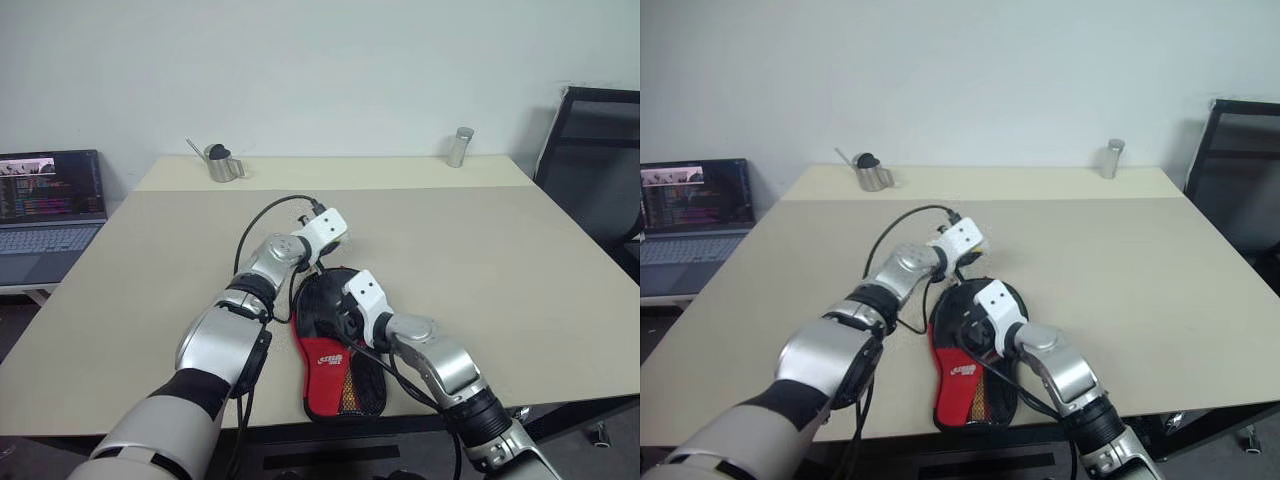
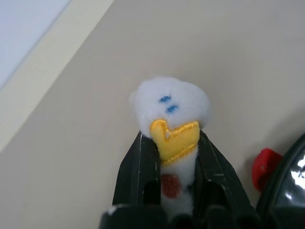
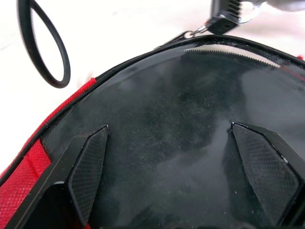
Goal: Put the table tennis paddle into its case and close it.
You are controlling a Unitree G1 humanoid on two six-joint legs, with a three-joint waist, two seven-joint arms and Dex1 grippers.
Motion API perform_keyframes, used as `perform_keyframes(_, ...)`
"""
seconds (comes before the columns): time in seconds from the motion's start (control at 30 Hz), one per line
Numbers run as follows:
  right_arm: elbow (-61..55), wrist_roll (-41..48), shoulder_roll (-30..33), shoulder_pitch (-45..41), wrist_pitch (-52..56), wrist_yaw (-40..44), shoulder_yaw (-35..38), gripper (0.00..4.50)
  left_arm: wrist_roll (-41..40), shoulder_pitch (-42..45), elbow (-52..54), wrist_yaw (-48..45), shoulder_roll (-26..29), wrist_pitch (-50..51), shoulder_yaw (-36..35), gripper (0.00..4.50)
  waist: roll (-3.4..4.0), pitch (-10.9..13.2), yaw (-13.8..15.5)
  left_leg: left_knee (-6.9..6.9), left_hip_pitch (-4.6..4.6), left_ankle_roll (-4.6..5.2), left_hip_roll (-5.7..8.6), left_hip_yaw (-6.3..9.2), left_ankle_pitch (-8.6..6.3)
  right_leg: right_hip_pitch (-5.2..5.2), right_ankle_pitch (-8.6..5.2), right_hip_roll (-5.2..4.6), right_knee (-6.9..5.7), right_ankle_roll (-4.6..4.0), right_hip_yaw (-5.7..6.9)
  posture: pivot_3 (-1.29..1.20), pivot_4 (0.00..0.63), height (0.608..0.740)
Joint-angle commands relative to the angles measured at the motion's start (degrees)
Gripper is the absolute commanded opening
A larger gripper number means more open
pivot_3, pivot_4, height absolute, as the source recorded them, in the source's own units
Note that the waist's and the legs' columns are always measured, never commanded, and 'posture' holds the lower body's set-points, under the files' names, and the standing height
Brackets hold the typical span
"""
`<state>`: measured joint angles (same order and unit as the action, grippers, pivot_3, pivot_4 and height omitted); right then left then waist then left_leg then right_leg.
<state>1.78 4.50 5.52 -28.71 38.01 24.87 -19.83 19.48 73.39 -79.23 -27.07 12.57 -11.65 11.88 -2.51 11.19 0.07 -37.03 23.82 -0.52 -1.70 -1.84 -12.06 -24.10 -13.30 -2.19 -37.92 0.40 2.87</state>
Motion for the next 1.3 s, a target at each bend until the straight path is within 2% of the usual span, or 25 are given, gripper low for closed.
perform_keyframes(0.03, 2.96, -0.85, 0.60, 4.51, 5.48, -0.33, -1.81, 4.50, 3.69, 3.60, 0.94, 3.06, -0.92, -3.73, 2.39, 0.38, -0.01, -0.01, 0.00, 0.00, 0.00, 0.00, 0.00, 0.00, 0.00, 0.00, 0.00, 0.00, 0.00, 0.00, 0.00, 0.00, 0.150, 0.740)
perform_keyframes(0.43, 0.84, -1.68, -0.62, 7.86, 6.72, -1.43, -3.27, 4.50, 14.31, 3.40, 0.18, 7.84, -2.41, -9.52, 10.87, 0.38, -0.04, -0.36, -0.03, 0.03, -0.02, 0.00, -0.02, 0.00, 0.00, 0.00, 0.00, 0.00, 0.02, 0.00, 0.01, 0.00, 0.150, 0.740)
perform_keyframes(1.3, 2.14, -4.47, -4.42, 8.86, 7.02, -2.71, -5.60, 4.50, 19.54, 7.82, -0.50, 18.11, -7.11, -7.98, 13.49, 0.38, -0.03, -0.95, -0.16, 0.05, -0.05, -0.01, -0.04, 0.03, -0.01, 0.00, -0.01, 0.01, 0.03, 0.00, 0.02, 0.00, 0.150, 0.740)
